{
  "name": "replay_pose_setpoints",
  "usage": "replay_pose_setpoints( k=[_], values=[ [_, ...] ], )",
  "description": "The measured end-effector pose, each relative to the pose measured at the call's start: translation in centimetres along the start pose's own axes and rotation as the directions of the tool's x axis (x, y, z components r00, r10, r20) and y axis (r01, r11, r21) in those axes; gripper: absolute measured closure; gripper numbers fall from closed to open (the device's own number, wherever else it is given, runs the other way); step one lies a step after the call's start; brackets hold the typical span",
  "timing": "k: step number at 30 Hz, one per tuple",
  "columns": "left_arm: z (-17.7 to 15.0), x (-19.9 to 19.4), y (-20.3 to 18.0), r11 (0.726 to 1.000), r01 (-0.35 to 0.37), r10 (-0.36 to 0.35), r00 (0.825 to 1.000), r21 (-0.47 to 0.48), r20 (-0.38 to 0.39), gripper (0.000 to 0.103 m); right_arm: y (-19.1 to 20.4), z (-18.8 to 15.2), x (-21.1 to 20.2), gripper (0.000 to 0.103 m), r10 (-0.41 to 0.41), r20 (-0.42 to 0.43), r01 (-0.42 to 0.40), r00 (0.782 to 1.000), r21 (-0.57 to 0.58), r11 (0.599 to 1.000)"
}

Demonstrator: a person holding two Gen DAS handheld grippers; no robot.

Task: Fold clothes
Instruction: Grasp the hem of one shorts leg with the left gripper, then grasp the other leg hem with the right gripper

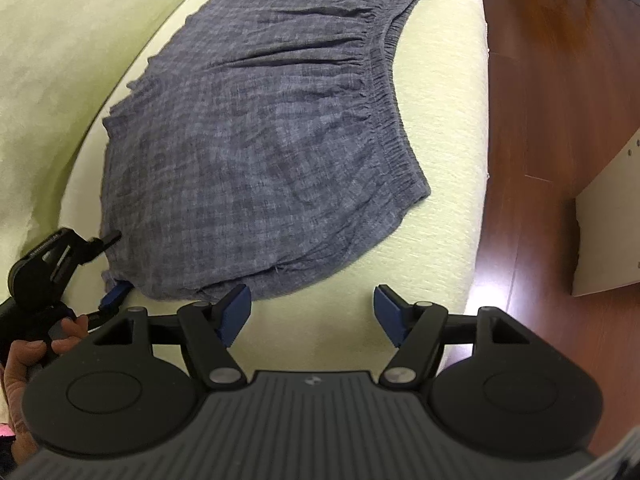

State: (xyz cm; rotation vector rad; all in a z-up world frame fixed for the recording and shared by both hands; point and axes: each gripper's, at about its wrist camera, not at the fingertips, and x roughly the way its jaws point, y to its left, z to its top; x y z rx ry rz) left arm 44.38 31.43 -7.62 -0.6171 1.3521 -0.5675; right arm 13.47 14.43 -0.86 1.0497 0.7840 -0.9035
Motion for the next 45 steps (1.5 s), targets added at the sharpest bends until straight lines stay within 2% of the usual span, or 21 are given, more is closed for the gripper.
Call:
replay_pose_setpoints(
  k=[1,3,5,8,10,12,14,16,17,18,19,24,27,31,35,37,39,41,42,43,45],
  values=[
    [0.1,-0.1,-0.1,1.000,-0.001,0.001,1.000,0.010,-0.011,0.088,-0.1,0.0,0.0,0.038,0.009,0.006,-0.009,1.000,0.011,1.000],
    [0.2,-0.2,-0.6,0.999,-0.019,0.020,0.999,0.045,-0.026,0.095,-0.4,0.1,0.0,0.038,0.024,0.014,-0.025,1.000,0.051,0.998],
    [0.3,-0.3,-0.8,0.997,-0.035,0.037,0.999,0.067,-0.036,0.095,-0.9,0.2,0.1,0.039,0.039,0.025,-0.042,0.999,0.115,0.993],
    [0.4,-0.5,-1.3,0.992,-0.064,0.068,0.997,0.106,-0.042,0.097,-1.9,0.5,0.7,0.045,0.053,0.036,-0.060,0.998,0.244,0.968],
    [0.6,-0.6,-1.5,0.992,-0.063,0.069,0.996,0.110,-0.051,0.097,-2.7,0.6,1.3,0.053,0.062,0.030,-0.068,0.998,0.328,0.942],
    [0.9,-0.4,-1.6,0.991,-0.068,0.075,0.995,0.115,-0.062,0.097,-3.7,0.6,2.1,0.057,0.074,0.029,-0.080,0.997,0.432,0.898],
    [1.0,-0.1,-1.7,0.990,-0.075,0.084,0.994,0.122,-0.073,0.097,-4.4,0.4,2.8,0.059,0.088,0.039,-0.095,0.995,0.503,0.859],
    [1.3,0.4,-1.9,0.989,-0.088,0.099,0.991,0.123,-0.086,0.097,-5.0,0.2,3.5,0.064,0.082,0.048,-0.095,0.995,0.568,0.818],
    [1.4,0.5,-2.0,0.989,-0.092,0.103,0.991,0.119,-0.091,0.097,-5.0,0.2,3.6,0.070,0.078,0.050,-0.093,0.996,0.581,0.809],
    [1.5,0.6,-2.1,0.989,-0.093,0.104,0.990,0.116,-0.094,0.097,-5.1,0.1,3.8,0.096,0.080,0.052,-0.096,0.995,0.592,0.800],
    [1.6,0.7,-2.2,0.989,-0.094,0.105,0.990,0.116,-0.095,0.097,-5.1,0.0,3.8,0.099,0.101,0.056,-0.115,0.993,0.590,0.799],
    [2.3,0.5,-5.9,0.973,-0.096,0.121,0.986,0.210,-0.111,0.097,-4.5,1.2,2.2,0.099,0.139,0.104,-0.173,0.985,0.605,0.777],
    [3.0,0.4,-10.1,0.957,-0.081,0.115,0.987,0.278,-0.109,0.097,-4.0,2.2,1.2,0.099,0.153,0.107,-0.186,0.982,0.610,0.770],
    [3.8,1.1,-16.3,0.937,-0.052,0.083,0.994,0.344,-0.076,0.097,-3.6,5.2,-0.3,0.099,0.169,0.090,-0.189,0.981,0.619,0.762],
    [4.2,3.4,-22.7,0.925,-0.019,0.029,0.999,0.380,-0.021,0.097,-4.0,9.0,-0.7,0.099,0.175,0.074,-0.179,0.982,0.664,0.726],
    [4.3,4.6,-24.8,0.922,-0.010,0.009,1.000,0.388,0.003,0.097,-4.3,11.8,-0.3,0.099,0.172,0.058,-0.162,0.983,0.705,0.690],
    [4.6,7.1,-26.8,0.921,-0.006,0.001,1.000,0.391,0.011,0.097,-4.6,14.6,0.2,0.099,0.164,0.043,-0.142,0.985,0.743,0.654],
    [4.7,10.5,-28.5,0.915,-0.034,0.031,0.999,0.403,0.015,0.097,-5.1,17.3,1.6,0.098,0.130,0.035,-0.110,0.991,0.768,0.631],
    [4.8,11.6,-28.9,0.915,-0.047,0.044,0.999,0.401,0.015,0.097,-5.2,18.2,2.4,0.092,0.115,0.016,-0.087,0.993,0.758,0.646],
    [4.9,12.7,-29.0,0.919,-0.052,0.055,0.998,0.391,0.003,0.097,-5.3,19.2,3.5,0.076,0.100,-0.022,-0.051,0.995,0.741,0.670],
    [5.2,14.2,-29.1,0.932,-0.046,0.064,0.997,0.361,-0.039,0.097,-6.0,20.3,5.0,0.063,0.135,-0.121,-0.007,0.983,0.716,0.698]
  ],
)
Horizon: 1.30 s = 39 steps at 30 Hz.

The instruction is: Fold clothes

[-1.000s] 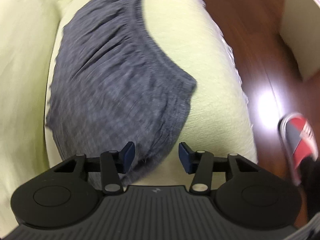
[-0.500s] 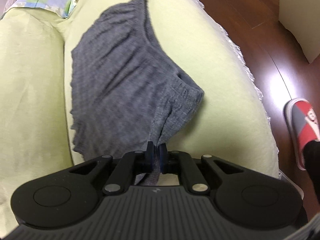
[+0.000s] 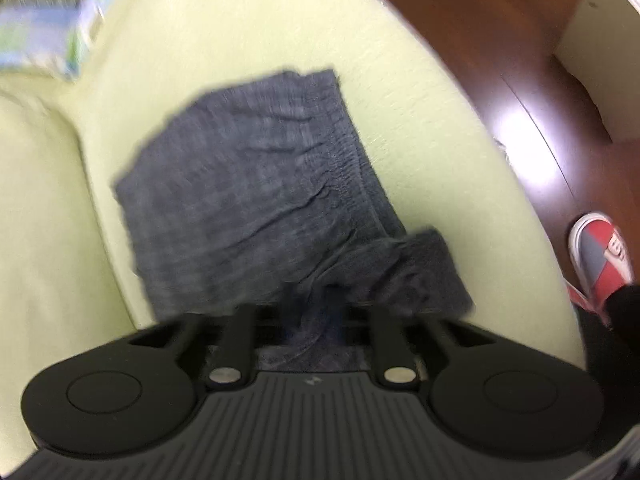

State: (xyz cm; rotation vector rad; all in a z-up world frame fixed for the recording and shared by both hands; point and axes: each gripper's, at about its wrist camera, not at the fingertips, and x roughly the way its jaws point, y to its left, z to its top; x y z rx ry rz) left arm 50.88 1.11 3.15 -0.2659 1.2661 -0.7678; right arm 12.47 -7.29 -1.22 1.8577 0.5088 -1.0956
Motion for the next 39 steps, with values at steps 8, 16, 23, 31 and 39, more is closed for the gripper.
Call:
replay_pose_setpoints(
  k=[8,16,23,31,39],
  values=[
    [-3.7,-5.5,3.1,0.985,-0.174,0.173,0.982,-0.015,-0.070,0.091,7.0,-0.3,-5.6,0.061,0.034,-0.057,-0.066,0.998,-0.815,0.576],
    [-12.6,-6.8,2.2,0.949,-0.276,0.258,0.958,-0.150,-0.128,0.073,22.2,-2.4,1.2,0.094,-0.007,-0.404,-0.404,0.915,-0.915,0.000],
    [-17.2,-7.0,-1.8,0.862,-0.389,0.391,0.918,-0.324,-0.062,0.061,29.0,-6.5,9.5,0.077,-0.337,-0.509,-0.596,0.792,-0.765,-0.244],
    [-22.0,-6.1,-10.1,0.648,-0.571,0.645,0.763,-0.505,-0.035,0.046,29.8,-9.3,14.1,0.075,-0.550,-0.503,-0.725,0.666,-0.609,-0.321],
    [-23.3,-2.4,-13.0,0.629,-0.634,0.699,0.715,-0.450,-0.030,0.046,28.4,-12.3,17.3,0.074,-0.591,-0.459,-0.728,0.663,-0.581,-0.365]
  ],
)
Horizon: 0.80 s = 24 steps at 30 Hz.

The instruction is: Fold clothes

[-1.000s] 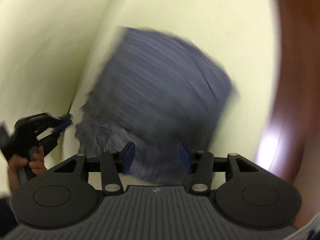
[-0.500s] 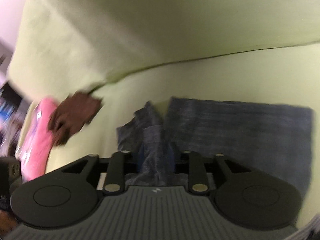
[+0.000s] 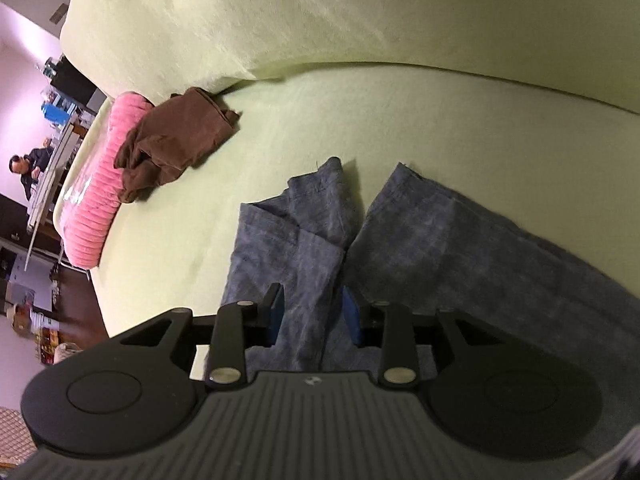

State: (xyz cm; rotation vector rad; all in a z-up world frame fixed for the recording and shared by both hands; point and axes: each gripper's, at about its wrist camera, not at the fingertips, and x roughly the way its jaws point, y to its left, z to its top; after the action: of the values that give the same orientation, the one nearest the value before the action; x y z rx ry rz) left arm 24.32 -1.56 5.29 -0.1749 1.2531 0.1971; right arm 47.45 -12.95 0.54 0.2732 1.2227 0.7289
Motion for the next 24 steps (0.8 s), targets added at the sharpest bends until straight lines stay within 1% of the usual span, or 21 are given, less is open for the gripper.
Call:
replay_pose_setpoints(
  k=[3,6,7,10,11,13,15,16,17,19,21,22,23,24],
  values=[
    [-0.2,0.2,-0.5,1.000,-0.017,0.017,1.000,0.017,0.011,0.046,0.5,0.4,1.0,0.075,-0.012,0.003,0.012,1.000,-0.021,1.000],
    [-0.2,0.7,-0.9,0.999,-0.050,0.050,0.999,0.009,0.002,0.046,0.6,0.8,2.0,0.076,-0.022,-0.028,0.022,0.999,-0.005,1.000],
    [-0.4,0.9,-1.2,0.998,-0.069,0.069,0.998,-0.006,0.000,0.046,0.7,0.9,2.2,0.084,-0.028,-0.025,0.027,0.999,-0.018,0.999],
    [-0.9,1.2,-2.5,0.992,-0.127,0.128,0.992,-0.013,0.006,0.046,0.4,1.2,2.4,0.095,-0.029,-0.041,0.028,0.999,-0.026,0.999],
    [-1.1,1.2,-3.1,0.989,-0.148,0.148,0.989,-0.021,0.010,0.046,0.3,1.3,2.4,0.100,-0.030,-0.046,0.028,0.999,-0.028,0.999],
    [-1.5,1.2,-4.5,0.980,-0.195,0.196,0.980,-0.028,0.018,0.045,0.2,1.5,2.1,0.101,-0.013,-0.045,0.011,0.999,-0.047,0.999],
    [-1.9,1.2,-5.9,0.966,-0.260,0.260,0.965,-0.012,0.026,0.045,0.1,1.7,1.4,0.101,0.014,-0.042,-0.016,0.999,-0.069,0.997],
    [-2.2,1.4,-6.7,0.954,-0.301,0.301,0.953,0.000,0.028,0.045,0.2,1.9,1.0,0.101,0.026,-0.044,-0.030,0.999,-0.070,0.997],
    [-2.5,1.8,-7.6,0.938,-0.345,0.345,0.938,0.016,0.027,0.045,0.3,2.1,0.7,0.101,0.033,-0.036,-0.035,0.999,-0.078,0.996],
    [-2.8,2.4,-8.5,0.915,-0.401,0.400,0.916,0.041,0.031,0.045,0.8,2.8,-0.4,0.101,0.062,-0.004,-0.062,0.998,-0.108,0.992],
    [-2.9,3.4,-9.4,0.880,-0.467,0.465,0.884,0.090,0.047,0.045,1.0,3.4,-0.8,0.101,0.090,0.002,-0.089,0.996,-0.122,0.989],
    [-2.9,4.0,-9.7,0.867,-0.485,0.483,0.875,0.115,0.048,0.045,1.1,3.6,-0.9,0.101,0.100,-0.001,-0.100,0.995,-0.126,0.987],
    [-3.0,4.4,-9.8,0.862,-0.489,0.488,0.872,0.132,0.047,0.045,1.3,3.7,-0.7,0.101,0.105,-0.002,-0.104,0.994,-0.134,0.985],
    [-3.1,4.6,-9.9,0.860,-0.486,0.485,0.873,0.154,0.045,0.045,1.5,3.8,-0.6,0.101,0.108,-0.004,-0.108,0.994,-0.141,0.984]
  ],
)
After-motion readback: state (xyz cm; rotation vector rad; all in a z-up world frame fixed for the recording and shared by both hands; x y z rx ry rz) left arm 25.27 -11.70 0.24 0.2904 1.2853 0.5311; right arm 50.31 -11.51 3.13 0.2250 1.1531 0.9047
